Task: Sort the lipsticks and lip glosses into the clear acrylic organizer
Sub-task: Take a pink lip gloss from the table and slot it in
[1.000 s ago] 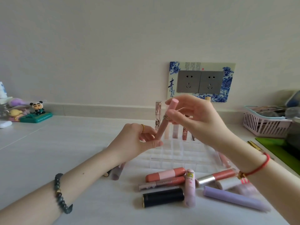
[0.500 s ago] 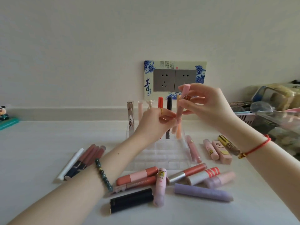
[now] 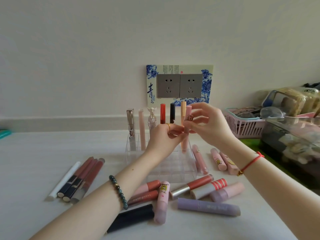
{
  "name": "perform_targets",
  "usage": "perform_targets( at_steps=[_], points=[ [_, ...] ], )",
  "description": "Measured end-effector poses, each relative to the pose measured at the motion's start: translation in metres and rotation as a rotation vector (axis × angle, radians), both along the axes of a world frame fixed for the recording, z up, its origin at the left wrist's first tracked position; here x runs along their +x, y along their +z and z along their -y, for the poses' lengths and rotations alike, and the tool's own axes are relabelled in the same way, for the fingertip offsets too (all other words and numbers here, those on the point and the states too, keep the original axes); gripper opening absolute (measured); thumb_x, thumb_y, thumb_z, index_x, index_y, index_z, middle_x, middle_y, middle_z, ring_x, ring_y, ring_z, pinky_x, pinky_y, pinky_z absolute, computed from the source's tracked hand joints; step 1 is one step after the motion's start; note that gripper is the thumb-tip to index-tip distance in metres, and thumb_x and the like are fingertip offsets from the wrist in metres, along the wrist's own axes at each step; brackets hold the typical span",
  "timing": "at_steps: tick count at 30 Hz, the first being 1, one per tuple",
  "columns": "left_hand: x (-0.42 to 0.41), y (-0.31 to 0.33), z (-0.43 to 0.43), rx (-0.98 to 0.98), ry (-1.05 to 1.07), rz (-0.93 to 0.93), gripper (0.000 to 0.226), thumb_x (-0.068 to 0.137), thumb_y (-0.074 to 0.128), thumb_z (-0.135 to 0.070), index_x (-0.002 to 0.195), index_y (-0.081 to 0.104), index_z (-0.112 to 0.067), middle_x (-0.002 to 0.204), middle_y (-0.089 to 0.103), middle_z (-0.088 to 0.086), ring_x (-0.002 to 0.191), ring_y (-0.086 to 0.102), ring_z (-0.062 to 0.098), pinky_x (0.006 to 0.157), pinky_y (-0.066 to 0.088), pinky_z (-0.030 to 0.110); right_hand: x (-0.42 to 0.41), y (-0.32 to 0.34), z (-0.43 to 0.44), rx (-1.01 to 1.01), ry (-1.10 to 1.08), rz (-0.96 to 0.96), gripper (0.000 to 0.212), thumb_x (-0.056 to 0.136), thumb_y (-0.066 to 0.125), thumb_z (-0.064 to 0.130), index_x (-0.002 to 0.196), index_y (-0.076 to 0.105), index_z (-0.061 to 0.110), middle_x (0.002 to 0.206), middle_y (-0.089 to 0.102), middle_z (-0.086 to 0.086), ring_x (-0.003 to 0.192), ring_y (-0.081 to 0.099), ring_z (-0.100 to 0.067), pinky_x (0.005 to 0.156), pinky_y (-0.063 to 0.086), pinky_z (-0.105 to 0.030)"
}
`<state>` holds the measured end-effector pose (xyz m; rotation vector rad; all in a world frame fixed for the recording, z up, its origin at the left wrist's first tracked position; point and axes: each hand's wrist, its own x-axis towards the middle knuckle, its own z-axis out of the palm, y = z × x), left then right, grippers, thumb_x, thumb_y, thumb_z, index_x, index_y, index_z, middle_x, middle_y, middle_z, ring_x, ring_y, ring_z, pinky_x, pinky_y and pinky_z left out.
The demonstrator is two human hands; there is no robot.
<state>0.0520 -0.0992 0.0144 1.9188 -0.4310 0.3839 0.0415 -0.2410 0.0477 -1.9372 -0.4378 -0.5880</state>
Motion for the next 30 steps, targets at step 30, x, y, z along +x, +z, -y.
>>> perform_targets(
  at_steps=[30],
  points=[
    [0.000,-0.004,-0.004,0.037,-0.041,0.055,0.015,0.077,0.070,-0.018,0.093,0.069,-0.019,0.075,0.066,-0.010,0.072,0.064,0.004,0.067,0.052,0.011,0.005,-0.014,0.006,-0.150,0.020,-0.063,0.042,0.071,0.074,0.004,0.108,0.058,0.015,0.085,0.069,0.000,0.079,0.067,-0.009,0.072,0.053,-0.016]
  ],
)
